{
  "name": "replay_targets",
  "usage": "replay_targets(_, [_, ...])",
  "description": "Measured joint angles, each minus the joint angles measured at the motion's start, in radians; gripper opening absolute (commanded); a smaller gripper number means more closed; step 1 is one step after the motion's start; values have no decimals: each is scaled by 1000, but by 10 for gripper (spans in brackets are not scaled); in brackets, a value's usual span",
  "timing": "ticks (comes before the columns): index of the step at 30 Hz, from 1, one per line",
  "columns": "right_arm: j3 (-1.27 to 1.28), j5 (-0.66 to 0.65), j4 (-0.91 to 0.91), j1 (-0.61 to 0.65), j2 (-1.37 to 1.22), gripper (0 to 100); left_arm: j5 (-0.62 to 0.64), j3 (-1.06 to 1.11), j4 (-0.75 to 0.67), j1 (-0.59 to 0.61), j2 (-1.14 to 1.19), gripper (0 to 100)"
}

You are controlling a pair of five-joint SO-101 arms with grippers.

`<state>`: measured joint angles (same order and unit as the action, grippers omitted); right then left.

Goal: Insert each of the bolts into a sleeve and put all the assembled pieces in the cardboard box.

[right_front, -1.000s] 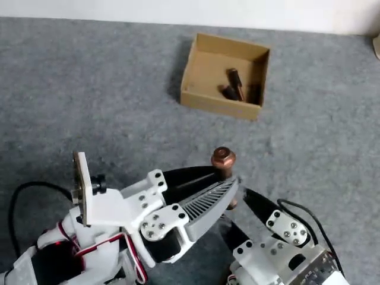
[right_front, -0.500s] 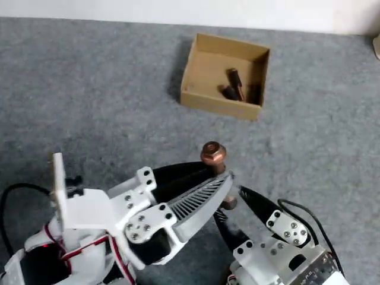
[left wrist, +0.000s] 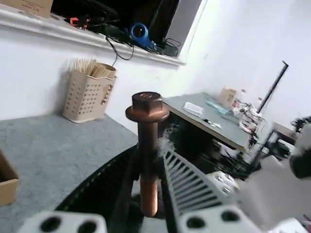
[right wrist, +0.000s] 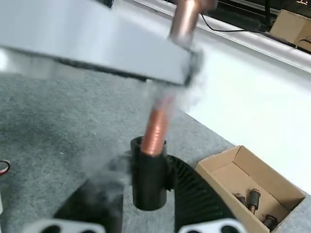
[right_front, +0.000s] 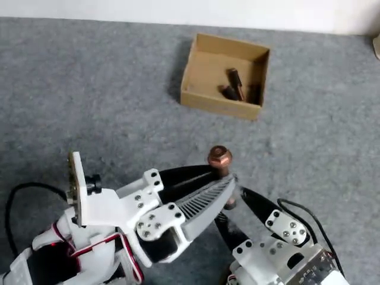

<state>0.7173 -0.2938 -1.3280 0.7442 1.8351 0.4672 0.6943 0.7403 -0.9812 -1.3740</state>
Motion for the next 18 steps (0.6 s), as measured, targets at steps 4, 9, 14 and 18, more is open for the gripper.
replay_targets(4, [0, 0, -15, 0, 0, 5, 0, 0, 0, 64, 0, 4])
replay_targets(9, [0, 0, -15, 0, 0, 5, 2, 0, 17, 68, 0, 4])
replay_targets(14, [2, 0, -17, 0, -2, 5, 2, 8, 78, 26, -15, 4])
replay_targets(18, [2, 0, -17, 3, 0, 5, 0, 48, 87, 2, -43, 4])
